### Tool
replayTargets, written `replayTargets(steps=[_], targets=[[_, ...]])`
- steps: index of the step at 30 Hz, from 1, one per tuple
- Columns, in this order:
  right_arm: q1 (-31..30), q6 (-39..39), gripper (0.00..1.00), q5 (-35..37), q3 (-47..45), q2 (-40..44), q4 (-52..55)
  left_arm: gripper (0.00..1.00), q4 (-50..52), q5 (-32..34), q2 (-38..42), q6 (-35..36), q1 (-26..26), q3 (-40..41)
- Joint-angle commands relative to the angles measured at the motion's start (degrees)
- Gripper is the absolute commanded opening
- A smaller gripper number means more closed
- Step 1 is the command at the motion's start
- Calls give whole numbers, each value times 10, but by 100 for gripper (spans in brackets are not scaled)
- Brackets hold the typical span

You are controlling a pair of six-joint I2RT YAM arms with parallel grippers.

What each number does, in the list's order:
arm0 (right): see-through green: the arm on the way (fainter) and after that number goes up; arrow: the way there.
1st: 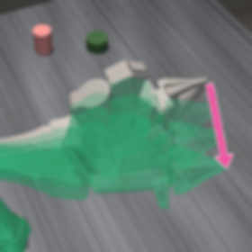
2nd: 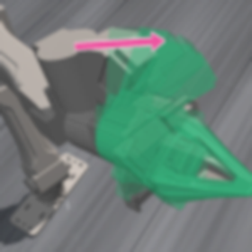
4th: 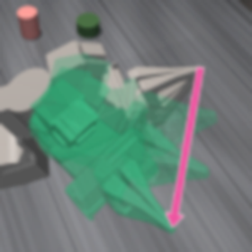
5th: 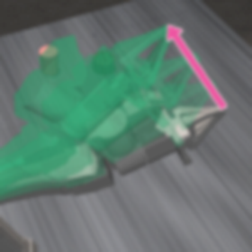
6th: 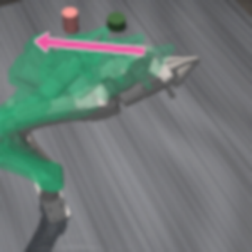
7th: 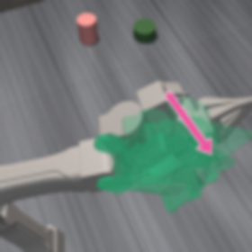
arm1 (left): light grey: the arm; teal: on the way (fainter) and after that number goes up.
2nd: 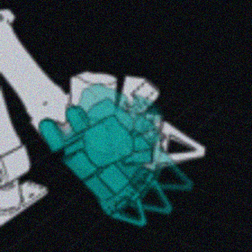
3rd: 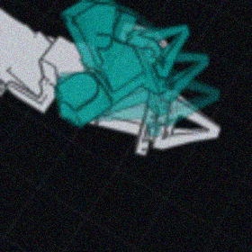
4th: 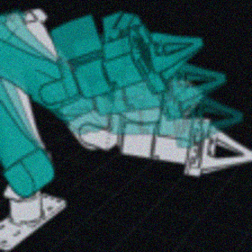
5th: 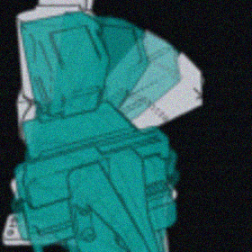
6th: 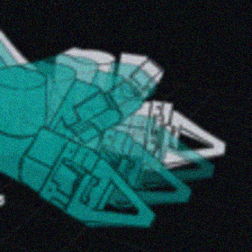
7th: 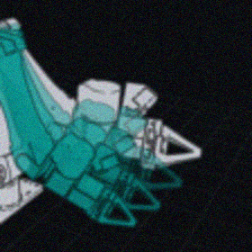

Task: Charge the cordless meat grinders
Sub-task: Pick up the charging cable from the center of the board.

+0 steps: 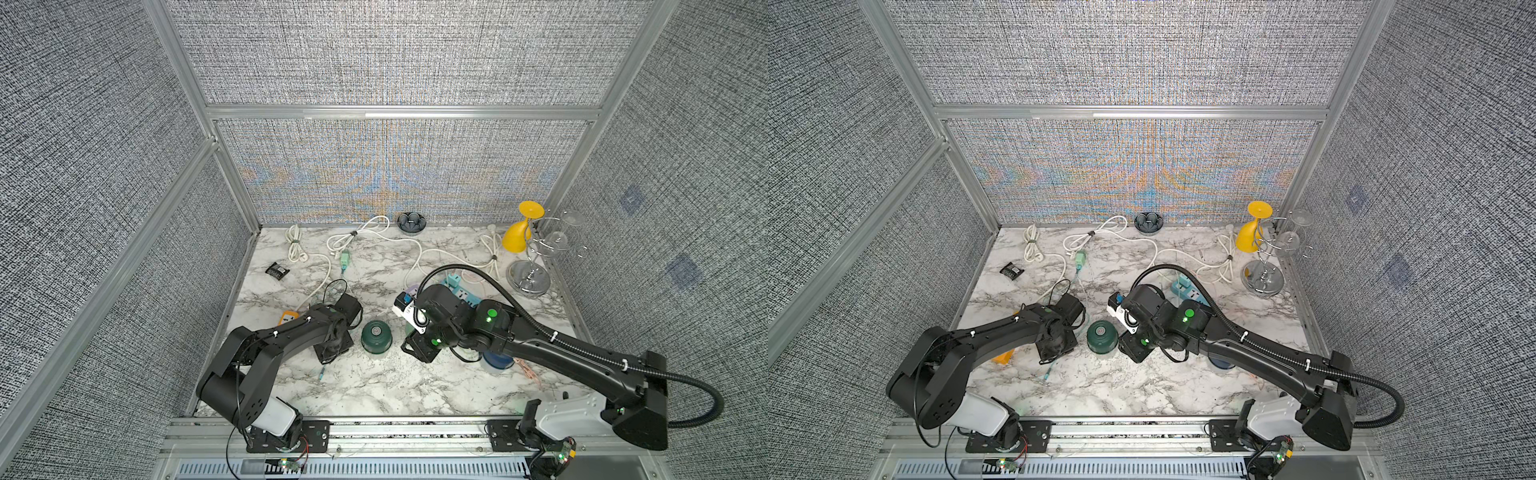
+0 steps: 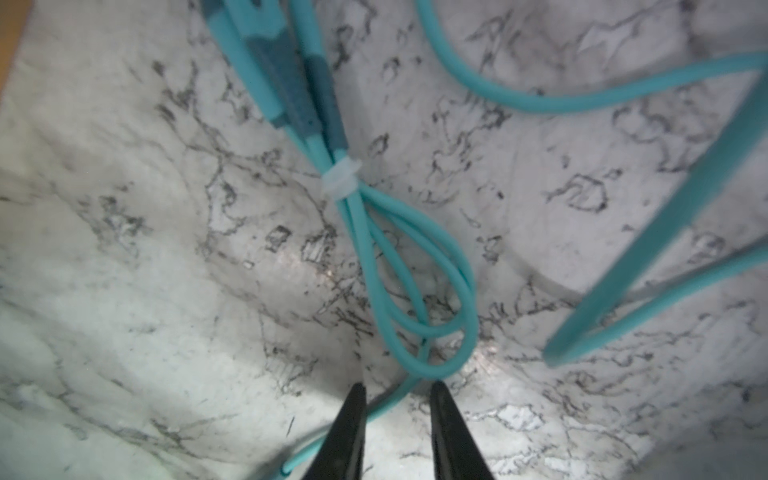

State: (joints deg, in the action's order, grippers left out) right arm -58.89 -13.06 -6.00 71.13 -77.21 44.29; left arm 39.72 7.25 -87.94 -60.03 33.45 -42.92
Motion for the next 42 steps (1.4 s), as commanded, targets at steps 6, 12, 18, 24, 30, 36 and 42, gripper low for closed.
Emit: replayTargets(steps=[6, 12, 18, 24, 30, 36, 42], targets=[[0, 2, 43, 5, 6, 7, -3, 6, 51, -59, 8, 9, 6, 25], [0, 1, 43, 5, 10, 9, -2, 39, 108, -68, 39, 21, 13, 19], [0, -2, 43, 3, 14, 7, -6, 39, 132, -77, 92, -5, 39, 51], [-1, -6, 43, -2, 17, 3, -7, 38, 124, -79, 132, -23, 43, 98], [-2, -12, 43, -8, 17, 0, -8, 34, 89, -71, 101, -14, 44, 81], [-3, -13, 43, -3, 16, 4, -3, 32, 75, -57, 48, 0, 43, 55], [-3, -17, 43, -4, 15, 4, -3, 32, 69, -39, 37, 15, 25, 42]])
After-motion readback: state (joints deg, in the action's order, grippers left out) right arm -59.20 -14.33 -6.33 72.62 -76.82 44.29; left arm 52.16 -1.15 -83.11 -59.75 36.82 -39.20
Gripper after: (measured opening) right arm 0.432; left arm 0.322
